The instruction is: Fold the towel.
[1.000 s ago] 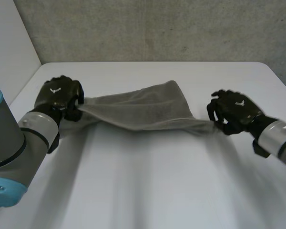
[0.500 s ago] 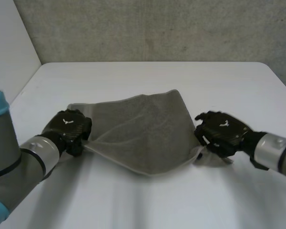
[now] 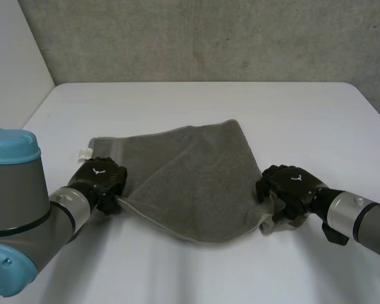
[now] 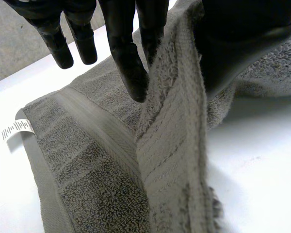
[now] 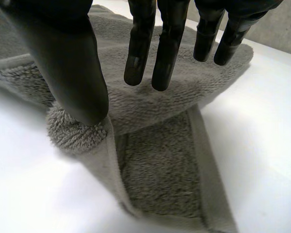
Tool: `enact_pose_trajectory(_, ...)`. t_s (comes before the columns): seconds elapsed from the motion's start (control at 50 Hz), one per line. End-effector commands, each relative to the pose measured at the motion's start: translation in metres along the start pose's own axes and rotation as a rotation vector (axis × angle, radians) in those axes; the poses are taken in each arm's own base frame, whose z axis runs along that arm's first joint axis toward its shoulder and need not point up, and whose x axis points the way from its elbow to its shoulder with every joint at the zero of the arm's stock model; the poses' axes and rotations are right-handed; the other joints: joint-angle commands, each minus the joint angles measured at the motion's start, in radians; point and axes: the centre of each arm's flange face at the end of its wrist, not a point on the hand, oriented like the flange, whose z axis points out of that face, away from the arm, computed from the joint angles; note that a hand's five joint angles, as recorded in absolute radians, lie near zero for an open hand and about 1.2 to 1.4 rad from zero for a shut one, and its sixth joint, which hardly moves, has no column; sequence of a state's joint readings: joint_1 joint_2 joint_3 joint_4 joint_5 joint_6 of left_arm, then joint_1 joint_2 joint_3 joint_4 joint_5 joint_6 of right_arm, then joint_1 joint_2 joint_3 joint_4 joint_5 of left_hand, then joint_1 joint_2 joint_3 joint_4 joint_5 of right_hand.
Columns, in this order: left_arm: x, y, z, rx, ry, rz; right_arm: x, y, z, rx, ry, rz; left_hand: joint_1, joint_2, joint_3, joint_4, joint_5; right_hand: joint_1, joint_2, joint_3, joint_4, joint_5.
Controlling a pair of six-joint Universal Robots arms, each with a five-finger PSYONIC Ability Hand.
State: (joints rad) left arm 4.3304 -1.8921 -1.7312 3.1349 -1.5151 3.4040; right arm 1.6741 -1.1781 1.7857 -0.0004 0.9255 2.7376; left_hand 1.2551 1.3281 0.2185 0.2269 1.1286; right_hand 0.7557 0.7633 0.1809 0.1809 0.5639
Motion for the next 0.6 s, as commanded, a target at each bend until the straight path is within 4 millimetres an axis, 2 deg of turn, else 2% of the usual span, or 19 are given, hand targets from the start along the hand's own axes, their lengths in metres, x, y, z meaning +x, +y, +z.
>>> enact_pose_trajectory(0.02, 0.0, -0.001, -0.002, 0.005, -0.001, -0.001, -0.006, 0.004, -0.003, 0.001, -0.005, 0.059, 0.141, 0.068, -0.044, -0.052, 0.093, -0.037, -0.044, -0.006, -0.006, -0.019)
enact_pose_trajectory(0.28, -0.006, -0.003, 0.0, 0.008, -0.017, -0.008, -0.016, 0.013, -0.007, -0.018, -0.017, 0.079, 0.141, 0.068, -0.044, -0.052, 0.093, -0.057, -0.065, -0.006, -0.006, -0.04)
enact_pose_trajectory(0.32, -0.007, -0.003, 0.001, 0.007, -0.021, -0.01, -0.016, 0.012, -0.008, -0.013, -0.014, 0.076, 0.141, 0.068, -0.044, -0.052, 0.093, -0.104, -0.112, -0.006, -0.006, -0.087)
enact_pose_trajectory(0.36, -0.007, -0.003, 0.001, 0.007, -0.021, -0.01, -0.018, 0.011, -0.011, -0.008, -0.012, 0.075, 0.141, 0.068, -0.044, -0.052, 0.093, -0.285, -0.293, -0.006, -0.006, -0.268)
enact_pose_trajectory(0.6, -0.008, -0.006, -0.003, 0.019, -0.024, -0.039, -0.025, 0.009, -0.003, 0.046, -0.018, 0.137, 0.141, 0.068, -0.044, -0.052, 0.093, -0.254, -0.261, -0.006, -0.006, -0.237)
